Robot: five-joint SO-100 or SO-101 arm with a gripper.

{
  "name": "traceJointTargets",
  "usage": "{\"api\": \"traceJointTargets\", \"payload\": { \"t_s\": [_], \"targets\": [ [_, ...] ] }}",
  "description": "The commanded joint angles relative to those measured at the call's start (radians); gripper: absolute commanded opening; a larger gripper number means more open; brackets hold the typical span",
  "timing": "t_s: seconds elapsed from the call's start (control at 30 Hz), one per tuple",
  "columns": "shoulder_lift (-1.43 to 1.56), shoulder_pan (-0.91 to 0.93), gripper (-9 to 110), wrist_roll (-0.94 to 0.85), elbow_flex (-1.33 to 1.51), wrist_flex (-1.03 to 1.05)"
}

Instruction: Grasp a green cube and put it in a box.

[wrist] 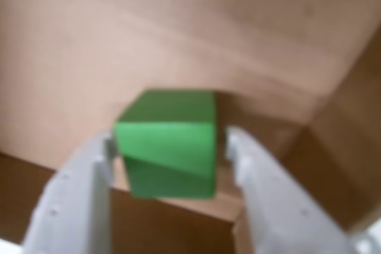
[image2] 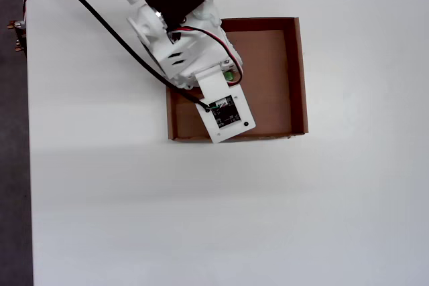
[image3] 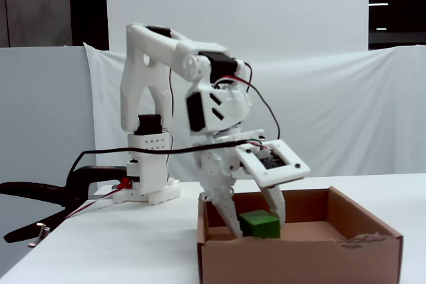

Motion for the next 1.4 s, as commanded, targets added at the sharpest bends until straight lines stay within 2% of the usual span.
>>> {"api": "traceJointTargets", "payload": {
  "t_s": [0.0,0.4,0.63,0.83,1.37],
  "targets": [
    [0.061,0.021,26,0.003,-0.087,0.031],
    [0.15,0.141,23,0.006,-0.279,0.353],
    [0.232,0.258,18,0.002,-0.293,0.482],
    [0.364,0.341,16,-0.003,-0.167,0.456],
    [0.867,0.423,13,-0.003,0.499,0.222]
  ]
}}
